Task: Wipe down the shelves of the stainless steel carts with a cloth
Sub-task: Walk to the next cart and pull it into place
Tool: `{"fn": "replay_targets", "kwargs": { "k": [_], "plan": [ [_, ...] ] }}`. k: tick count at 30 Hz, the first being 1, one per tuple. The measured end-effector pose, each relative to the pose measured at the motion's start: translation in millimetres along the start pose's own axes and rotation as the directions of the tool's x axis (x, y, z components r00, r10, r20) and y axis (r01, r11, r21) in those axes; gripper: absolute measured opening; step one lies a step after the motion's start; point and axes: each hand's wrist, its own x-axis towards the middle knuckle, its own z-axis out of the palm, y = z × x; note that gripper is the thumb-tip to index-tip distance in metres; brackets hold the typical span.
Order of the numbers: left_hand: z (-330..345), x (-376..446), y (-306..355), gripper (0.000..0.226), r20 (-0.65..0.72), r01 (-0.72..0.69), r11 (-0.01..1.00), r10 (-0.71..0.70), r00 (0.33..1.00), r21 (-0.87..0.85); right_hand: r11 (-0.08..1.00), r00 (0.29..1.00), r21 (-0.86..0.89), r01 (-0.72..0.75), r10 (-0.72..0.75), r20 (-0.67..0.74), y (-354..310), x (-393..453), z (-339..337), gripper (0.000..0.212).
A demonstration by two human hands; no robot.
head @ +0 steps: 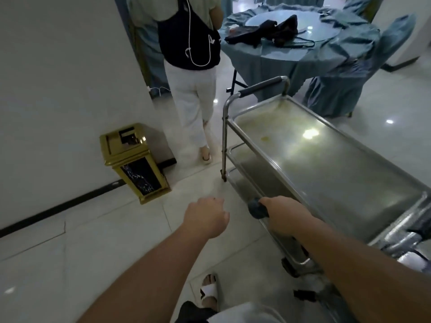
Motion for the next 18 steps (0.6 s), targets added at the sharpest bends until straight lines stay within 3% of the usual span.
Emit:
{"fn": "replay_targets", "kwargs": {
  "k": [5,8,13,18],
  "plan": [
    [-42.0,80.9,-45.5,0.055,0.003,-0.054,0.997,0.053,0.999,0.058,0.994,0.999,0.095,-0.048,0.05,-0.009,-27.0,64.3,-46.7,0.067],
    [-60.3,121.1,-53.5,0.056,0.026,-0.088,0.993,0.086,0.996,0.073,0.99,0.997,0.131,-0.045,0.053,-0.06,-25.0,96.1,-61.2,0.054],
    [-88.6,187.9,-46.0,0.053,0.049,-0.181,0.978,0.177,0.983,0.102,0.985,0.986,0.156,-0.069,0.091,-0.137,2.3,150.8,-87.4,0.041],
    [-125.8,269.2,-20.1,0.051,0.037,-0.232,0.96,0.229,0.973,0.157,0.981,0.981,0.187,-0.059,0.092,-0.172,46.3,216.9,-129.8,0.045]
  ]
}}
